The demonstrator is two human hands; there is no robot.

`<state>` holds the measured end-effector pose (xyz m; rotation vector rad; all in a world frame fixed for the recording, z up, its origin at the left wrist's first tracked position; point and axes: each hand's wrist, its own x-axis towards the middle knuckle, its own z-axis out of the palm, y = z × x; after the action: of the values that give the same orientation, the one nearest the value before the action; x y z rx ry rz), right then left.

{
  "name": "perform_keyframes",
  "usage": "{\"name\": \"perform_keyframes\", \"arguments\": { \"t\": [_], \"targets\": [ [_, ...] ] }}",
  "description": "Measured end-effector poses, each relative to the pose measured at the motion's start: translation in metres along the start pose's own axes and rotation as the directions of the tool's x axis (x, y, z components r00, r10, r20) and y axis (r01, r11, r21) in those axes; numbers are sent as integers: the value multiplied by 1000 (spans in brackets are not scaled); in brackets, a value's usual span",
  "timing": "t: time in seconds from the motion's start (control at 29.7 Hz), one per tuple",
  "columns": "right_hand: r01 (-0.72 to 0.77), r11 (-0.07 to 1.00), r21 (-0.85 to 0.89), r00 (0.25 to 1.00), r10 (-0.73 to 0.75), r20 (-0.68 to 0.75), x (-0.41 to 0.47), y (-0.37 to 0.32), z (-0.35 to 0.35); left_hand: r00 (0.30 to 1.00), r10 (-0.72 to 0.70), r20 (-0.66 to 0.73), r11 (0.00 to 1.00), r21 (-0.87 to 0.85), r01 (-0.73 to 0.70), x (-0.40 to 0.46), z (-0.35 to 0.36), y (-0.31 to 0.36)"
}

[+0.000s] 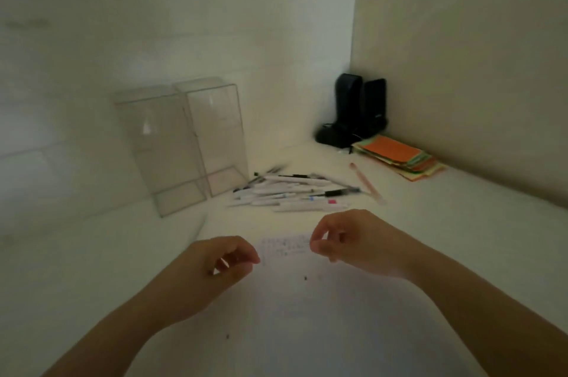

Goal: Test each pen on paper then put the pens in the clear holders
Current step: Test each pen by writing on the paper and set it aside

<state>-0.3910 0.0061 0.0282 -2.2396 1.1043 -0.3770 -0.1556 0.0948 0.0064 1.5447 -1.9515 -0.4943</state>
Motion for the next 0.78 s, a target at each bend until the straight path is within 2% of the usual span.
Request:
{"name": "perform_keyframes", "arguments": {
  "t": [0.13, 0.27, 0.34, 0.51, 0.64, 0.78],
  "targets": [
    [-2, 994, -113, 1000, 4, 11, 49, -1, 13, 998, -46, -51, 999, -21, 45, 17, 1, -32],
    [-61, 955, -289, 996, 40, -79, 81, 10, 21, 992, -60, -112, 995, -80, 52, 41, 19, -45],
    [-59, 910, -411, 992, 7, -127, 89, 19, 23, 991, -13, -130, 995, -102, -1, 46, 27, -50],
    [3, 865, -502, 987, -84, -139, 92, 24, 30, 988, 59, -141, 992, -106, -74, 47, 31, -55],
    [23, 756, -654, 961, -196, -193, 96, 26, 35, 989, 87, -119, 990, -101, -99, 46, 33, -55],
    [58, 686, -725, 971, -208, -120, 97, 23, 35, 987, 96, -130, 986, -125, -113, 45, 33, -54]
  ]
}}
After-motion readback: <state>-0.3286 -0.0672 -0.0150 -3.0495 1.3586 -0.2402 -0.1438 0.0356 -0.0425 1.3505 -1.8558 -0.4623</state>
